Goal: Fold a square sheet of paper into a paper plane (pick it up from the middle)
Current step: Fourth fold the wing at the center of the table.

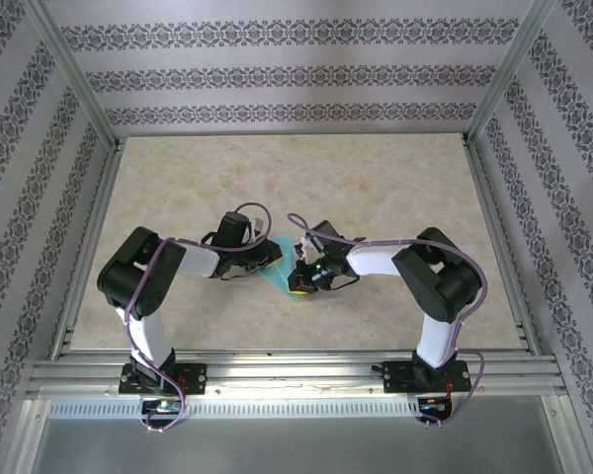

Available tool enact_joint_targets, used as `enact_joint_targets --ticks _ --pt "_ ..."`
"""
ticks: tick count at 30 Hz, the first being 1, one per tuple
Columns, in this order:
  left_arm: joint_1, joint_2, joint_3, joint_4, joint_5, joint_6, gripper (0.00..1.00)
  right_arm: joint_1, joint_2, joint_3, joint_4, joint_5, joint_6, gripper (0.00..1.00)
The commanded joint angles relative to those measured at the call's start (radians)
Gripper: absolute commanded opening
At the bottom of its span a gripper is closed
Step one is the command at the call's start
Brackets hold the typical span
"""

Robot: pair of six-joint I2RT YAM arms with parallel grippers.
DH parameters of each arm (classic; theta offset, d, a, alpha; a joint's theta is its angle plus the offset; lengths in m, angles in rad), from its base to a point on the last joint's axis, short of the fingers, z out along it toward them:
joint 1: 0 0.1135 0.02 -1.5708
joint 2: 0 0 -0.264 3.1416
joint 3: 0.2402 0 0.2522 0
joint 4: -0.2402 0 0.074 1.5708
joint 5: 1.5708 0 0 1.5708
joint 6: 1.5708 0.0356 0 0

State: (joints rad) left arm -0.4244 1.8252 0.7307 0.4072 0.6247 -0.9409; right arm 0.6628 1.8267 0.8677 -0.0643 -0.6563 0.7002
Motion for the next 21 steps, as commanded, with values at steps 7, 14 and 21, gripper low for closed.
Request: enact_joint_targets --ticks 7,14,21 --pt "-0.011 0.033 -0.006 -0.068 -0.032 0.051 0.16 -0.012 -0.068 -0.012 0.062 -0.014 0.12 0.04" --pt "-0.014 0.032 -0.001 -0.073 -0.034 0.053 0.15 0.002 0.016 0.043 0.073 0.054 0.148 0.04" --pt "-0.017 0.018 0.006 -0.072 -0.032 0.047 0.15 -0.004 0.041 -0.026 0.014 0.081 0.087 0.0"
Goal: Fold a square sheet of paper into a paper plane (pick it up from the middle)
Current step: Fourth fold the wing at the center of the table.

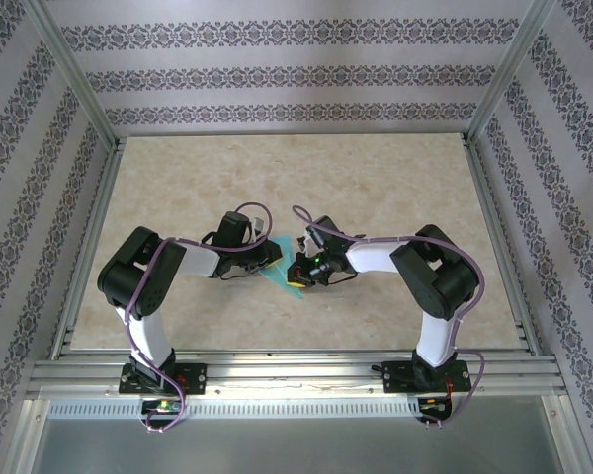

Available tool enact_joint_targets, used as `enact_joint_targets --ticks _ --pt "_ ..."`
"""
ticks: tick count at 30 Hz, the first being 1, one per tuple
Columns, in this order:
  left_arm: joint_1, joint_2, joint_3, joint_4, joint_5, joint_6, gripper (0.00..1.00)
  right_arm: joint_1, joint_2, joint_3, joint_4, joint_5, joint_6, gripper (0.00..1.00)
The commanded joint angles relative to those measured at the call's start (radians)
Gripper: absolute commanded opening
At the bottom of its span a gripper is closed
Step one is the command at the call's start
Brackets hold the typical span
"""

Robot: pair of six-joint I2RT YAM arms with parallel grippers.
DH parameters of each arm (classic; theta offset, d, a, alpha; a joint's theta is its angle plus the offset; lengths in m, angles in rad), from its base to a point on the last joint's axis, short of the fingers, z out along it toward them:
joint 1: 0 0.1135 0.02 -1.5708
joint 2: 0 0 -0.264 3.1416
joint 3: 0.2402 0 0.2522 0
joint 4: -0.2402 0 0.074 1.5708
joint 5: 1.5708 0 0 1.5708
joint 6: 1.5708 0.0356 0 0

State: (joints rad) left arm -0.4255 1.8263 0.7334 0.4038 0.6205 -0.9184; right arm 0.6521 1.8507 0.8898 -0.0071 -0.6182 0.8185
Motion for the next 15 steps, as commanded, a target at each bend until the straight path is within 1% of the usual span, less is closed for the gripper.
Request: enact_joint_targets --ticks 1,5,9,12,15 --pt "-0.016 0.008 0.0 -0.065 -0.032 0.02 0.15 0.005 0.011 -0.062 -0.048 0.037 -0.039 0.0" --pt "-0.017 -0.015 0.015 -0.107 -0.05 0.037 0.15 0.007 -0.058 -0.108 -0.062 0.015 -0.058 0.02" --pt "-0.016 -0.013 0.014 -0.105 -0.057 0.033 0.15 0.01 -0.149 -0.118 -0.038 -0.024 -0.031 0.06" --pt "-0.018 -0.006 0.015 -0.104 -0.054 0.032 0.15 0.01 -0.203 -0.091 -0.041 -0.006 -0.014 0.1" --pt "-0.022 -0.009 0.013 -0.103 -0.057 0.033 0.15 0.008 -0.205 -0.052 -0.042 0.013 -0.006 0.09"
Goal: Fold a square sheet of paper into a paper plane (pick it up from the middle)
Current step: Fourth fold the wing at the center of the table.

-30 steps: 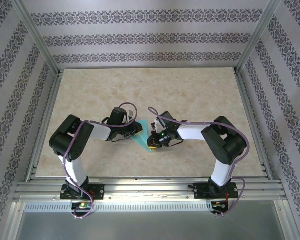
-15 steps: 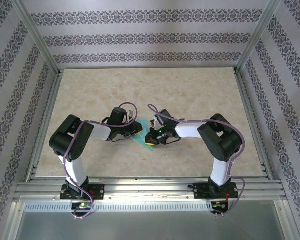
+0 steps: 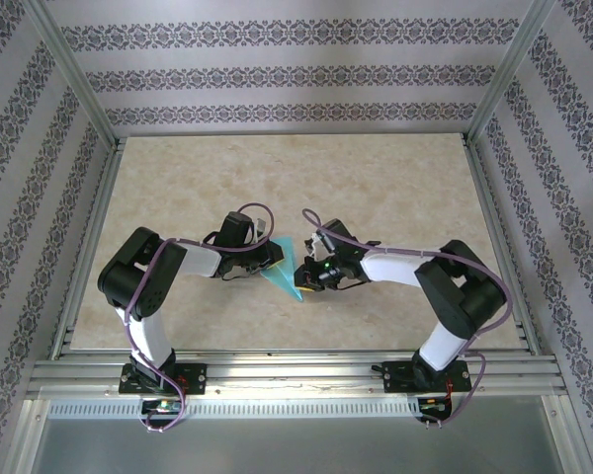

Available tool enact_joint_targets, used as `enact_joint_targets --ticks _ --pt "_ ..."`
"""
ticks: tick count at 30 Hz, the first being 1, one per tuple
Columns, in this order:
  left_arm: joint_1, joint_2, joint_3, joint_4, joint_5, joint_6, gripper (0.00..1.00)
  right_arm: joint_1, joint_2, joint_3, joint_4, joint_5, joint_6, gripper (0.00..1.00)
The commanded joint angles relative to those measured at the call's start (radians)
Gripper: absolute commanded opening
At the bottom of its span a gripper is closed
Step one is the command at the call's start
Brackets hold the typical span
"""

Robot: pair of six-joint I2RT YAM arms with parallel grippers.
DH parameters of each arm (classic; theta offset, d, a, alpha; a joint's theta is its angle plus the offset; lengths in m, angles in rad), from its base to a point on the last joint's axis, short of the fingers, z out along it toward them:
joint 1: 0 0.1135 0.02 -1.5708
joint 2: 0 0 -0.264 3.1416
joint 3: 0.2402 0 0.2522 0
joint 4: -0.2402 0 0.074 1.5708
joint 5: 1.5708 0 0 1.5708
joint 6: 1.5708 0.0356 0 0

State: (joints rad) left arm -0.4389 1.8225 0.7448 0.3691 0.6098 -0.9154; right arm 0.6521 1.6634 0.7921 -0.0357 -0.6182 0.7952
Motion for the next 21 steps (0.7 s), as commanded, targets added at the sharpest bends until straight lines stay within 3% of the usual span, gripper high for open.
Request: enact_joint_targets --ticks 1,10,15,21 --pt "-0.009 -0.006 0.002 -0.07 -0.049 0.03 0.15 0.008 -0.003 0.064 -0.018 0.014 0.017 0.09" --pt "-0.01 -0.005 -0.004 -0.062 -0.048 0.029 0.15 0.022 0.179 0.185 -0.035 0.033 0.027 0.07" --pt "-0.009 -0.009 -0.004 -0.062 -0.053 0.025 0.16 0.017 0.19 0.087 -0.028 0.072 0.026 0.06" --pt "-0.009 -0.012 -0.006 -0.068 -0.061 0.029 0.15 0.01 0.134 -0.042 0.025 0.033 0.03 0.07"
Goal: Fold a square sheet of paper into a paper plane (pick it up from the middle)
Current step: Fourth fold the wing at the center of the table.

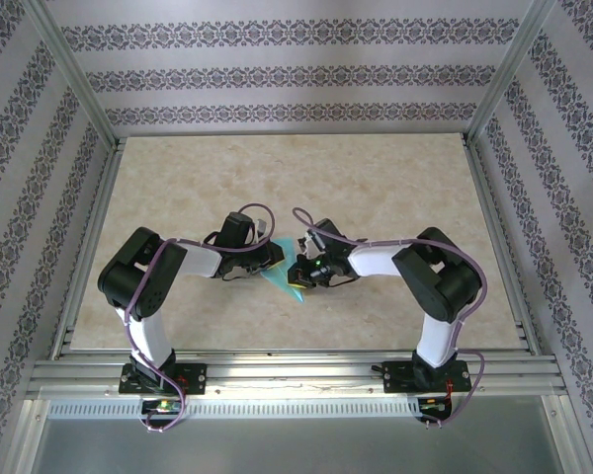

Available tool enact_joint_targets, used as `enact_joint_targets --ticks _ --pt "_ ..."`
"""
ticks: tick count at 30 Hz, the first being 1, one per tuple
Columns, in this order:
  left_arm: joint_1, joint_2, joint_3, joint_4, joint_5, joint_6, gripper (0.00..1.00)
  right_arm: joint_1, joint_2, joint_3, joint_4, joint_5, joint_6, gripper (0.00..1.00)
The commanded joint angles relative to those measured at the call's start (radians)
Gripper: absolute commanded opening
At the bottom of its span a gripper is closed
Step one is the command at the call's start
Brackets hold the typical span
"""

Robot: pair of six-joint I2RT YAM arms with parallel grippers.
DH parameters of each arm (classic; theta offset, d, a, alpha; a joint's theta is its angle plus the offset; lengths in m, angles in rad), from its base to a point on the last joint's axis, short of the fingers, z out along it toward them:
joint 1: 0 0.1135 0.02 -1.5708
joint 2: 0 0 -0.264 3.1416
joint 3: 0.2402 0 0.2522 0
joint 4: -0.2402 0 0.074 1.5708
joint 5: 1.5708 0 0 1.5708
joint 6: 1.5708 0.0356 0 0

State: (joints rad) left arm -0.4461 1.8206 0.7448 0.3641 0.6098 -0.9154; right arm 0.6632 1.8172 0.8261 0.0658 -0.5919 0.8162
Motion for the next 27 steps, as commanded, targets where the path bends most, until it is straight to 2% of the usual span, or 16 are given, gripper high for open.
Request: enact_joint_targets --ticks 1,7,9,17,21,27 --pt "-0.002 -0.013 -0.008 -0.062 -0.064 0.027 0.15 -0.002 -0.044 -0.086 -0.072 -0.005 0.008 0.07" --pt "-0.002 -0.013 -0.013 -0.058 -0.066 0.023 0.15 -0.023 -0.207 -0.087 -0.051 -0.013 0.032 0.07" --pt "-0.002 -0.014 -0.015 -0.054 -0.067 0.021 0.15 -0.025 -0.212 -0.057 -0.055 -0.013 0.034 0.06" --pt "-0.003 -0.009 -0.019 -0.043 -0.062 0.017 0.15 -0.002 -0.046 0.067 -0.058 0.011 0.059 0.06" --pt "-0.003 -0.007 -0.014 -0.044 -0.057 0.016 0.15 0.002 0.016 0.044 -0.065 0.028 0.051 0.06" --pt "-0.003 -0.018 -0.009 -0.035 -0.05 0.008 0.15 -0.004 0.017 -0.048 -0.063 0.039 0.03 0.01"
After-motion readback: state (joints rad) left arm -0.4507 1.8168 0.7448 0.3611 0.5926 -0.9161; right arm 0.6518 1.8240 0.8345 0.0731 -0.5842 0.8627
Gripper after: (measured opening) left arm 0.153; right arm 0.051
